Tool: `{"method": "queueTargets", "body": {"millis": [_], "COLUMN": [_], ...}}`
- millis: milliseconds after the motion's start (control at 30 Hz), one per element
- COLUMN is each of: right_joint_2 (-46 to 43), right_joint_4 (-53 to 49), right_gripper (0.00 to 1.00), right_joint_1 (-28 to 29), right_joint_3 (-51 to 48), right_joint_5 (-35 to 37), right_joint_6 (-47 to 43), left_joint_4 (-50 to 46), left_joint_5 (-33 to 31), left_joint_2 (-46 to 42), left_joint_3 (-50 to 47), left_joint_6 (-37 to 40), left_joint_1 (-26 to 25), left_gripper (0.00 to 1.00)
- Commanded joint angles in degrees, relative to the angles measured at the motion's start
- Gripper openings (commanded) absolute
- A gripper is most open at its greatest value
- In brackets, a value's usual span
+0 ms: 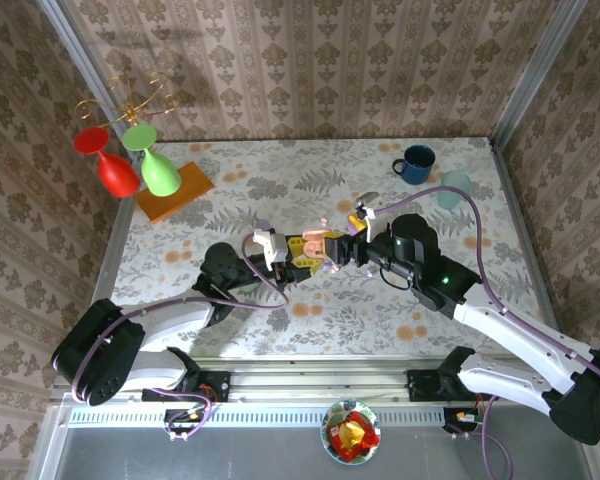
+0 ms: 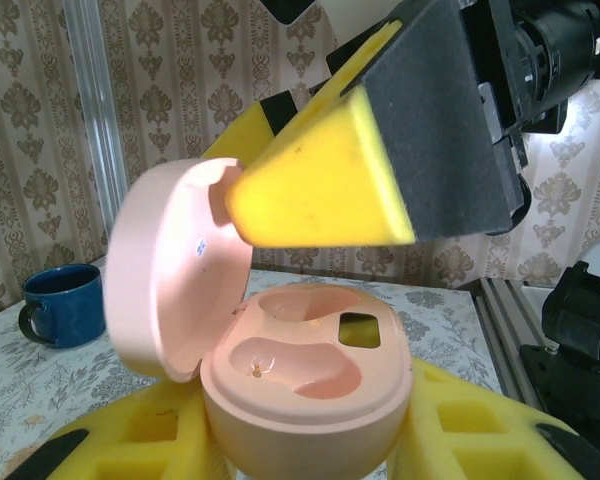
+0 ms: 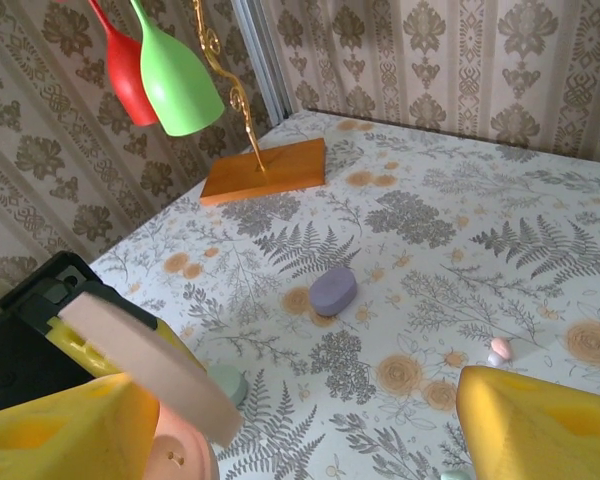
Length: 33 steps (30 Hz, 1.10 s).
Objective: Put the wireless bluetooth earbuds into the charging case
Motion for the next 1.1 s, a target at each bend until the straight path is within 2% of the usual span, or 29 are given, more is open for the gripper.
{"method": "queueTargets", "body": {"millis": [0, 233, 367, 533, 767, 1067], "right_joint_2": [-0.9, -5.5, -9.0, -8.1, 5.7, 22.9], "right_joint_4": [1.2, -0.2, 3.0, 3.8, 3.4, 3.2], "right_gripper": [0.79, 0.80, 0.80, 0.76, 0.73, 0.72], "right_joint_1": [-0.5, -2.5, -6.5, -12.8, -14.0, -13.9], "right_joint_3": [1.4, -1.7, -7.8, -13.9, -12.9, -6.7], "right_joint_5": [-0.9, -4.3, -5.1, -7.2, -13.4, -18.3], "right_joint_6": [1.4, 7.3, 16.6, 28.0, 34.1, 35.3], "left_joint_4": [2.6, 4.4, 5.2, 3.8, -0.2, 0.2], "left_joint_5": [-1.0, -3.9, -4.2, -3.7, -3.3, -3.3], "left_joint_2": [-1.7, -2.8, -4.0, -6.3, -8.5, -7.4], "left_joint_3": [-0.6, -2.2, -3.9, -4.8, -4.6, -3.9], "left_joint_6": [1.7, 0.5, -0.4, -0.7, 0.8, 0.6], "left_joint_1": [0.0, 1.3, 3.7, 6.1, 7.0, 7.0], "left_gripper": [0.33, 0.33, 0.33, 0.33, 0.34, 0.33]}}
